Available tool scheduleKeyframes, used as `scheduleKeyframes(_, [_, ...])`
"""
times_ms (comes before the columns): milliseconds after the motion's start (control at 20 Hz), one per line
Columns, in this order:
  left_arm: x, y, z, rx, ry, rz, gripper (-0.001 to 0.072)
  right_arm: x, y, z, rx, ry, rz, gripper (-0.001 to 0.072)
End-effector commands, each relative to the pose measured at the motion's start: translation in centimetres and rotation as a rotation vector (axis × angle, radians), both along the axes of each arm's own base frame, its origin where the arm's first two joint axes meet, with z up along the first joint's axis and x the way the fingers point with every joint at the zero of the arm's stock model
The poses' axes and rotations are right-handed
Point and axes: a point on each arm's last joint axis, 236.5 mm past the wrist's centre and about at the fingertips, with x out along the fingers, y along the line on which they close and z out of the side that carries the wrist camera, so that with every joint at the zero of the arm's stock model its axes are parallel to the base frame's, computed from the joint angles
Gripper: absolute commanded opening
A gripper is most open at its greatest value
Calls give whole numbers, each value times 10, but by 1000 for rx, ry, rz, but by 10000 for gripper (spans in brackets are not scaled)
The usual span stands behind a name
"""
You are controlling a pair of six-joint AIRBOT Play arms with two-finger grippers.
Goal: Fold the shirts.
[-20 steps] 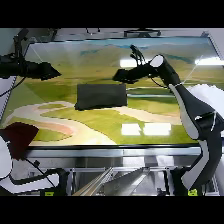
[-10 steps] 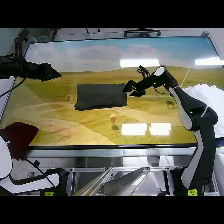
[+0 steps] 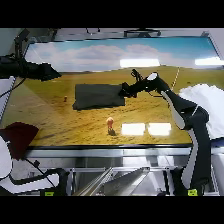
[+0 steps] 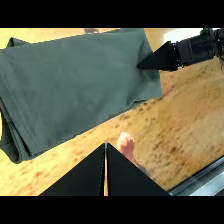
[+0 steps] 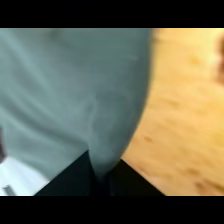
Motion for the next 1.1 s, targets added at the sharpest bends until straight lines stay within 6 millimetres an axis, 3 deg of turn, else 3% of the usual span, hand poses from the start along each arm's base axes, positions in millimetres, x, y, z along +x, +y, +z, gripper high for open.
scheduleKeyframes(0, [0, 0, 0, 0, 1, 0, 28, 3, 14, 42, 111, -58, 17, 17])
scheduleKeyframes(150, [0, 0, 0, 0, 1, 0, 28, 25, -10, 113, 121, -211, -42, 16])
scheduleKeyframes(250, [0, 0, 0, 0, 0, 1, 28, 50, -55, 176, 133, -308, -178, 16])
scheduleKeyframes(400, [0, 0, 0, 0, 1, 0, 28, 79, -153, 254, 142, -387, -447, 15])
scheduleKeyframes(550, [0, 0, 0, 0, 1, 0, 28, 74, -271, 290, 45, -360, -718, 15])
scheduleKeyframes(650, [-2, 0, -1, 1, 7, -5, 28, 49, -340, 309, -10, -329, -856, 15])
scheduleKeyframes(750, [-5, -1, -2, 2, 18, -12, 28, 13, -395, 320, -79, -286, -949, 15])
scheduleKeyframes(900, [-10, -2, -3, 3, 35, -25, 28, -72, -467, 311, -327, -154, -1095, 13])
scheduleKeyframes(1050, [-10, -2, -3, 3, 36, -25, 29, -171, -515, 273, -593, 67, -1184, 14])
